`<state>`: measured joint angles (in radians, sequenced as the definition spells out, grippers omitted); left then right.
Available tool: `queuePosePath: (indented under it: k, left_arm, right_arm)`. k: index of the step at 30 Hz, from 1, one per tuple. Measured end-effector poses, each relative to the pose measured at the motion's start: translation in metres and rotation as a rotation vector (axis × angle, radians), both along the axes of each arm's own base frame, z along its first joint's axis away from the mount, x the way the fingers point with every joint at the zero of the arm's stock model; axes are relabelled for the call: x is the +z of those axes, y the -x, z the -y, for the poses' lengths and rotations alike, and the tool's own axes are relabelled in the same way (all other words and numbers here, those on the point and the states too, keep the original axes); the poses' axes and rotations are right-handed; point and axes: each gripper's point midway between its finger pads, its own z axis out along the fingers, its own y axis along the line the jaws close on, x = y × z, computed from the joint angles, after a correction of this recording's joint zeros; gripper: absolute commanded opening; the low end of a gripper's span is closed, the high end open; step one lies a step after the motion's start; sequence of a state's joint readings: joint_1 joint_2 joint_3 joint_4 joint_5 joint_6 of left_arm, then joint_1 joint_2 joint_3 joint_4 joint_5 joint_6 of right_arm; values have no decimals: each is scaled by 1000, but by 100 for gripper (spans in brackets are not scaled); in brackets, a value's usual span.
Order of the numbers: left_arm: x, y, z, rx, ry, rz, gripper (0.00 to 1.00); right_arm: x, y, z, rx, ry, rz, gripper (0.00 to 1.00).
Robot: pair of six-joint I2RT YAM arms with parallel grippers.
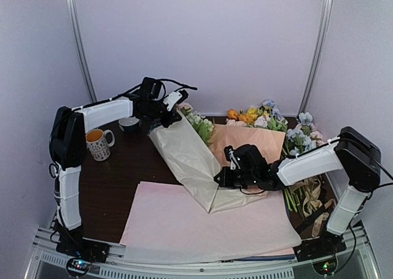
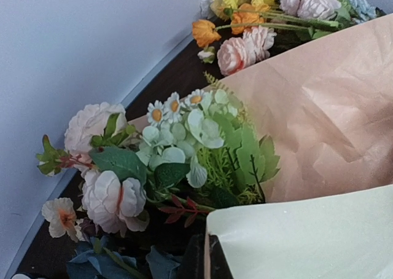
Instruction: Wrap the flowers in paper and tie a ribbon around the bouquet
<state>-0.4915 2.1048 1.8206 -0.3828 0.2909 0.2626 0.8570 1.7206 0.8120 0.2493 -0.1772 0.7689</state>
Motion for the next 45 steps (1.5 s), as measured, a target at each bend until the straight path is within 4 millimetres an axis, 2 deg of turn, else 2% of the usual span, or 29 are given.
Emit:
queuePosePath:
  k: [7,13,17,19,21,25,29,32,34,35,36,38,43,45]
  left_arm:
    - [-46,-16,-2,98,-117,-31,0]
    - [-63,-24,-1,164,-206,-22,1]
    - [-63,-28,-3,215,-245,-7,42]
    - [-52,-38,-10,265,-239,16,56]
    - [-35,-50,-20,318,-222,47,65]
    - [0,-56,-39,381,-189,88,74]
    - [53,-37,-55,411,-124,126,72]
    - [97,-8,-61,413,-27,141,58]
    - [111,13,-60,396,37,130,51]
    - [112,23,-58,386,63,113,48]
    - [107,32,-54,371,75,91,46]
    - [84,48,-38,334,72,33,43]
    - [-21,93,24,203,-19,-190,40]
    - [-57,106,40,173,-46,-268,41]
  right_arm:
    - [-3,-1,3,-41,-25,-18,0]
    - [-14,-4,4,-75,-39,-37,0]
    - [-16,-4,4,-82,-43,-43,0]
    - [-20,-2,6,-81,-32,-54,0]
    - [-24,-1,7,-80,-21,-65,0]
    - [-28,2,10,-82,-8,-79,0]
    - [-29,2,10,-83,-7,-81,0]
    - [-29,2,10,-85,-7,-82,0]
    - [-29,2,10,-85,-7,-83,0]
    - [-29,2,10,-85,-7,-83,0]
    - [-29,2,10,-85,-7,-83,0]
    - [-29,2,10,-85,-7,-83,0]
    - [-30,2,11,-85,-6,-83,0]
    - [-30,2,11,-85,-6,-83,0]
